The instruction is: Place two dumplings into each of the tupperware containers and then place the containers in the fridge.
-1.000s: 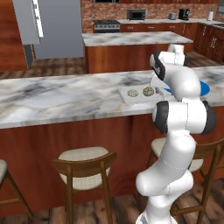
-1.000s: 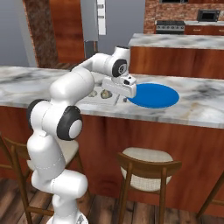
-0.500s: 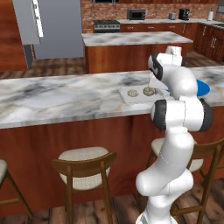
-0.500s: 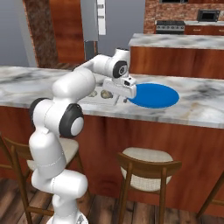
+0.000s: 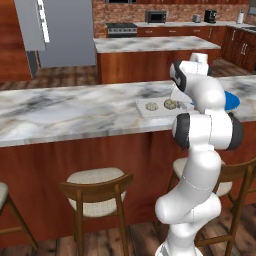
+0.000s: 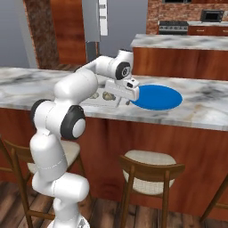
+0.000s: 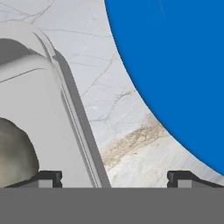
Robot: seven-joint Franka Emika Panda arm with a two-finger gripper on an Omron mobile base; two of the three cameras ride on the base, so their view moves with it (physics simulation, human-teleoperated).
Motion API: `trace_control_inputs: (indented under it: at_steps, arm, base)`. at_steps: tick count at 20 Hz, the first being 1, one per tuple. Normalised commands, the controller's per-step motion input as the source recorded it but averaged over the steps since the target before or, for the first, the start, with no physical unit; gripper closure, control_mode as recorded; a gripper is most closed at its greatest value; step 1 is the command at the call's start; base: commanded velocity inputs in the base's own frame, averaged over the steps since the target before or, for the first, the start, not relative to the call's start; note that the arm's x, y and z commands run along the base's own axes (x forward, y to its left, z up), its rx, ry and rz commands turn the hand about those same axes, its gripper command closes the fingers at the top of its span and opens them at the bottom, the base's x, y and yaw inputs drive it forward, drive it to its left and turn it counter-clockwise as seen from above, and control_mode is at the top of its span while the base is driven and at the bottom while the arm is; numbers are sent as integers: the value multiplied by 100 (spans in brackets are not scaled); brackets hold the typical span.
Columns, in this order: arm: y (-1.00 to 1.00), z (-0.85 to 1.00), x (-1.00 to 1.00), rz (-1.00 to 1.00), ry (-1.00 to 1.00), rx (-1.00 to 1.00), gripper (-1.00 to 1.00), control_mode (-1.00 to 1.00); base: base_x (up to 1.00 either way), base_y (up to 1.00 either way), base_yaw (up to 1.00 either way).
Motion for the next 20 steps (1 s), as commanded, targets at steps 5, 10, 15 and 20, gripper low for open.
trace_control_inputs:
  at_steps: [5,10,15,20]
  arm:
    - [1,-9,-32,0,0,0,-100,-100]
    - [6,-26,-28,0,0,0,-100,-100]
    - [1,-27,-4,0,0,0,-100,-100]
    - [0,-28,0,0,0,0,100,-100]
  base:
    - [0,0,0]
    - [0,0,0]
    - [0,0,0]
    - [0,0,0]
